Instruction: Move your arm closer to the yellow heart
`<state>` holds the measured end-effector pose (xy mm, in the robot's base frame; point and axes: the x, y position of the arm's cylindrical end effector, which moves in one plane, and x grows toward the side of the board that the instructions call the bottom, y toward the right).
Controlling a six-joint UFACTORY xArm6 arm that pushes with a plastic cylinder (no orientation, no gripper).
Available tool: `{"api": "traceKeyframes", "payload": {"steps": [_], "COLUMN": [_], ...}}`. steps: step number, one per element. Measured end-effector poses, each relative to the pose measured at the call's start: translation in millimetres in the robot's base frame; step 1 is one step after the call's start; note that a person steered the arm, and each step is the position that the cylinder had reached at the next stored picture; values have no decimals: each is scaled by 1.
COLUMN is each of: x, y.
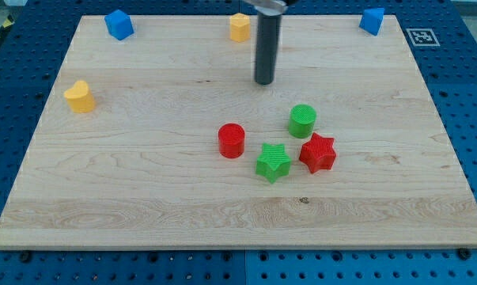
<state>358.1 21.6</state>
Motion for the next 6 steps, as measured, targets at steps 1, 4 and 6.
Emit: {"api": "traceKeyframes", "payload": {"steps": [1,4,6], "x": [0,0,0], "y": [-44,-187,-271]}}
